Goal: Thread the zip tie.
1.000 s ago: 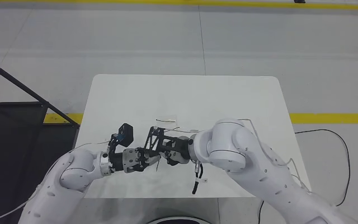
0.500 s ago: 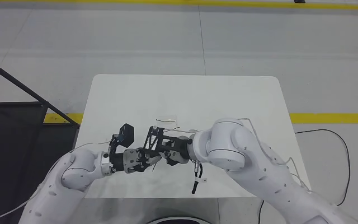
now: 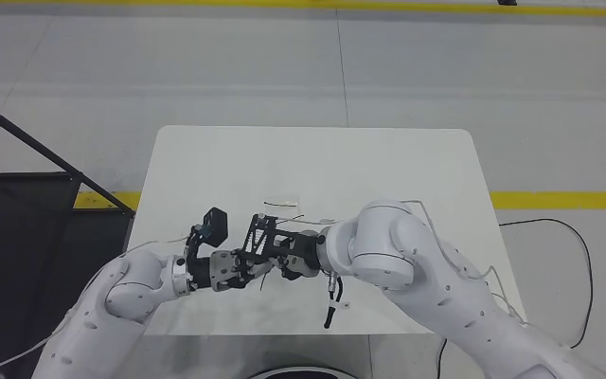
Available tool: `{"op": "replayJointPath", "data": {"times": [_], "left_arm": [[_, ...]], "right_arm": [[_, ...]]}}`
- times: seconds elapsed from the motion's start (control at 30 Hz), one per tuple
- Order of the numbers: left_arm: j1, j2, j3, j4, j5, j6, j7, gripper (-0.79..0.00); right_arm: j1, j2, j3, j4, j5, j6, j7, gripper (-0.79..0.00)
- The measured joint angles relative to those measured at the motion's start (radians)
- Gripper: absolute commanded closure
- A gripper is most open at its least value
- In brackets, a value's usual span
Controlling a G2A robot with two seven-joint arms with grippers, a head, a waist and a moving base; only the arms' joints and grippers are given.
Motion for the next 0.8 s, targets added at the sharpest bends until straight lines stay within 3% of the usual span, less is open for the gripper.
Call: {"op": "replayJointPath", "data": {"times": [0.1, 0.2, 0.23, 0.5, 0.6, 0.8], "left_arm": [[-0.001, 0.001, 0.0, 0.002, -0.005, 0.003, 0.004, 0.0], [0.001, 0.002, -0.005, 0.003, -0.01, 0.007, 0.017, 0.0], [0.003, 0.002, -0.008, 0.003, -0.011, 0.009, 0.025, 0.0], [0.031, -0.004, -0.05, -0.019, -0.011, 0.01, 0.182, 0.0], [0.035, -0.008, -0.055, -0.031, -0.011, 0.011, 0.24, 0.0], [0.034, -0.013, -0.049, -0.045, 0.006, 0.007, 0.278, 0.0]], "right_arm": [[-0.001, 0.001, 0.003, 0.001, 0.001, 0.005, 0.0, -0.283], [-0.007, 0.003, 0.014, -0.003, -0.006, 0.024, -0.006, -0.702], [-0.011, 0.004, 0.019, -0.007, -0.009, 0.03, -0.009, -0.785], [-0.1, 0.032, 0.13, -0.06, 0.003, 0.068, -0.057, -0.785], [-0.143, 0.039, 0.188, -0.065, 0.051, 0.125, -0.111, -0.785], [-0.146, 0.04, 0.195, -0.064, 0.059, 0.134, -0.119, -0.785]]}}
